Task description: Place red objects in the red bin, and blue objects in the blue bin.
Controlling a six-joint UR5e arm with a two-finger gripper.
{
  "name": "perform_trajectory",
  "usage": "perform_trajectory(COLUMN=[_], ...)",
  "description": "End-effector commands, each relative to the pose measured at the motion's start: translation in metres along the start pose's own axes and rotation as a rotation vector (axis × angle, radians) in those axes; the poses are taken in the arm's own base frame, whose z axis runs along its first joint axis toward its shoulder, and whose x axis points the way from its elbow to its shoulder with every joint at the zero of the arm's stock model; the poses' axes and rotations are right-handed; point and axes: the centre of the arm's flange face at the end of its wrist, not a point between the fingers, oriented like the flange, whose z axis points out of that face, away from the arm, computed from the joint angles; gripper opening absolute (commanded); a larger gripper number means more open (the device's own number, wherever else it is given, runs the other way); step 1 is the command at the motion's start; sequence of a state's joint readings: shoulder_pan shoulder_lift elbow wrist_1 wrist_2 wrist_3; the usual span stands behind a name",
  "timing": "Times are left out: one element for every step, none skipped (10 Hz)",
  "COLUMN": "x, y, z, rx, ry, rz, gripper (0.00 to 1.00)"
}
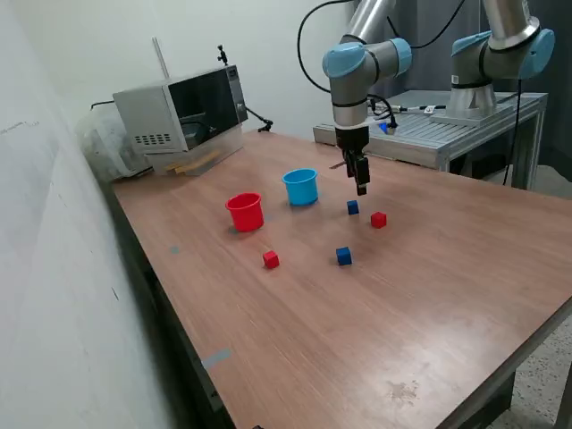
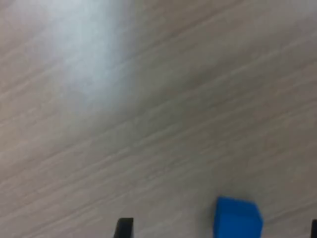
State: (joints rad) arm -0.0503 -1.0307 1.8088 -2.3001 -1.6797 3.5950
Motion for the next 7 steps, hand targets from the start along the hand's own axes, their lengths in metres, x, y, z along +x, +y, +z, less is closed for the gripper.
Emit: perform_trajectory(x=[-0.0042,-0.0029,-0.003,-0.0022,-0.0021,-0.0009,-0.0004], y=[0.022,0.0232,0.0229,0.0224,0.0223,0.0218,0.0217], z=[0.0168,0.0225,0.0229,0.0228,0.0228,0.0228,0.0238], rx=[0.0,0.0,-0.001,-0.001,0.0,0.006,0.012], ry=[0.001,0.001,0.002,0.002,0.003,0.015,0.026], rz=[0.049,0.05,0.05,0.049,0.049,0.049,0.049], gripper=[1.0,1.0,1.0,1.0,1.0,1.0,1.0])
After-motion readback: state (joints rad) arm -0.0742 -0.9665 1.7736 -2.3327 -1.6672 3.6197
